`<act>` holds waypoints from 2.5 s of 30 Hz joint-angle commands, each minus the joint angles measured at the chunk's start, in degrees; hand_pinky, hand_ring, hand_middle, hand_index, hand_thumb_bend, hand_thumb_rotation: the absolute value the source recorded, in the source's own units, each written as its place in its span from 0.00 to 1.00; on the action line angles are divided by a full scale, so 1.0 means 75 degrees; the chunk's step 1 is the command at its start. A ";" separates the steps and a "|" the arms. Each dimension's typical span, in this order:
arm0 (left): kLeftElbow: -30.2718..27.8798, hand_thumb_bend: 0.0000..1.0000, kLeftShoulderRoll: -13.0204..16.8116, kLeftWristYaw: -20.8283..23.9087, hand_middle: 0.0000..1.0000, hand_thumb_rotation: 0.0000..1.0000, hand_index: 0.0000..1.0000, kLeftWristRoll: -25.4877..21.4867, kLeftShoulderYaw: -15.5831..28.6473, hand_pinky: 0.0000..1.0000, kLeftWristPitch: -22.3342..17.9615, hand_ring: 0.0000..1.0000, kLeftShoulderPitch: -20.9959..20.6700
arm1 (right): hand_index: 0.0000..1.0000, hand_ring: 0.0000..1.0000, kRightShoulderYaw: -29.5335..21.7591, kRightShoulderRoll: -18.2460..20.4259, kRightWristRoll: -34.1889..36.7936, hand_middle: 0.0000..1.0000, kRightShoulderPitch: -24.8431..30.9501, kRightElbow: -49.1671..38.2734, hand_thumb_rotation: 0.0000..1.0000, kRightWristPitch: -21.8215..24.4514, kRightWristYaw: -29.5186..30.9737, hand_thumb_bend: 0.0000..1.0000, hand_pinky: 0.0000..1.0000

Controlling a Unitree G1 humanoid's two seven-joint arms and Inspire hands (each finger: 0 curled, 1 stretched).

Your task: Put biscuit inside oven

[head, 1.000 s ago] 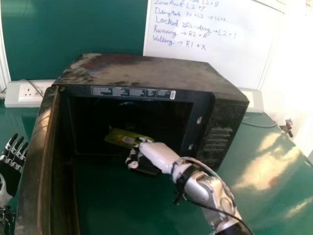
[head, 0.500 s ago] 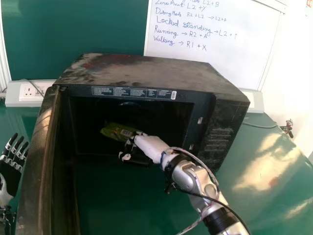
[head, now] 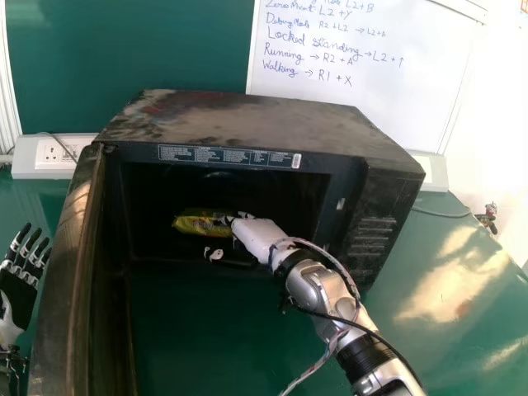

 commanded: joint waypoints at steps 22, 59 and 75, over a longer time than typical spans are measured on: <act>0.0546 0.05 -0.0166 -0.0125 0.75 0.14 0.92 -0.0076 -0.0006 0.00 0.0017 0.67 0.0156 | 0.49 0.36 -0.2796 -0.1213 0.4527 0.45 0.4536 -0.4107 0.17 -0.2038 0.1316 0.54 0.31; 0.0965 0.07 0.0078 -0.0460 0.80 0.82 0.98 -0.0635 0.0316 0.00 0.0454 0.73 -0.0086 | 0.48 0.32 -0.5876 0.0546 0.6720 0.39 0.3927 0.1397 0.17 -0.4805 -0.1042 0.51 0.27; 0.0276 0.00 0.0353 -0.1197 0.64 0.02 0.84 -0.0182 0.0146 0.00 -0.0640 0.55 0.0224 | 0.48 0.35 -0.6226 0.1140 0.6899 0.44 0.3394 0.2428 0.18 -0.4271 -0.2247 0.51 0.28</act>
